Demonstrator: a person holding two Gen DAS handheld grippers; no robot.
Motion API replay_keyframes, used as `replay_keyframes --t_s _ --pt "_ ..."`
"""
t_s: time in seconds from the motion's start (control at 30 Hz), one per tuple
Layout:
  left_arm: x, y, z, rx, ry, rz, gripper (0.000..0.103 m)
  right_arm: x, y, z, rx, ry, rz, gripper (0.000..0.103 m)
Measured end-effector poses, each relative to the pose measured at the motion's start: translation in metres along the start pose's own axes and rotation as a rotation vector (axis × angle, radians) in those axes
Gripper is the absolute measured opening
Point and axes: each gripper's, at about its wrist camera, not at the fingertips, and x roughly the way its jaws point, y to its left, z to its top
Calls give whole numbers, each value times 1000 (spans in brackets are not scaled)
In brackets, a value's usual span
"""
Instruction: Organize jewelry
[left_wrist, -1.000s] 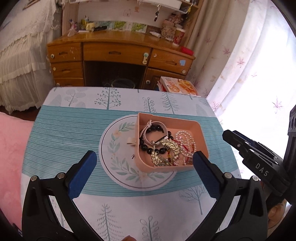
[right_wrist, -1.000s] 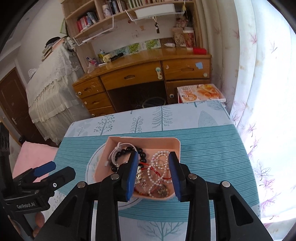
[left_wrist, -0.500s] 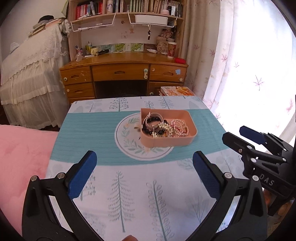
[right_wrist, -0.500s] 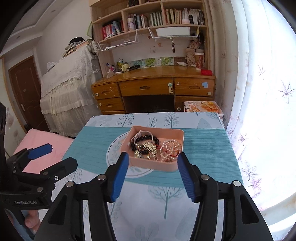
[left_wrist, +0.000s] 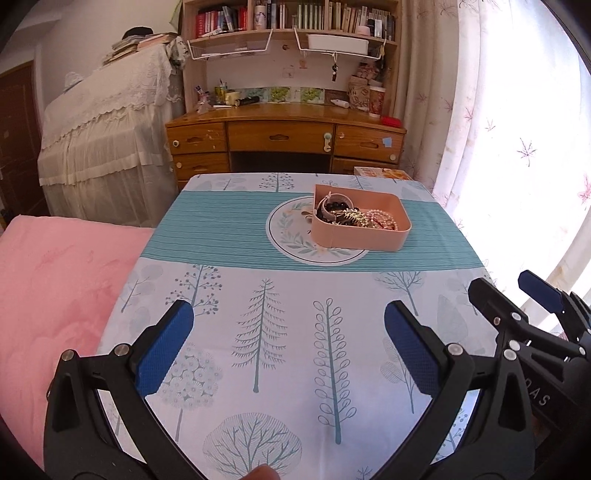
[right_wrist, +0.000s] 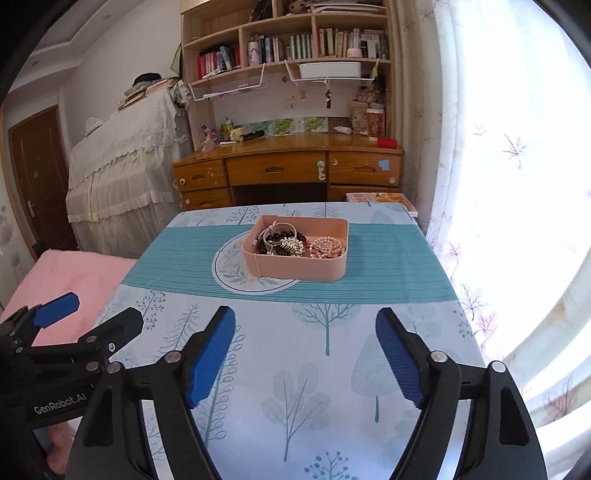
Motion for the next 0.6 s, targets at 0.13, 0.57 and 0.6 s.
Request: replay_keyframes --t_s 0.13,0.57,0.6 --pt "-7 1 -5 5 -11 16 103 -10 0 -14 3 -13 -11 81" --pt "-8 -2 -2 9 -7 23 103 -31 -2 -27 19 -26 -16 82" --pt "-7 -2 -2 11 -6 24 103 -33 -1 -30 21 -27 -15 82"
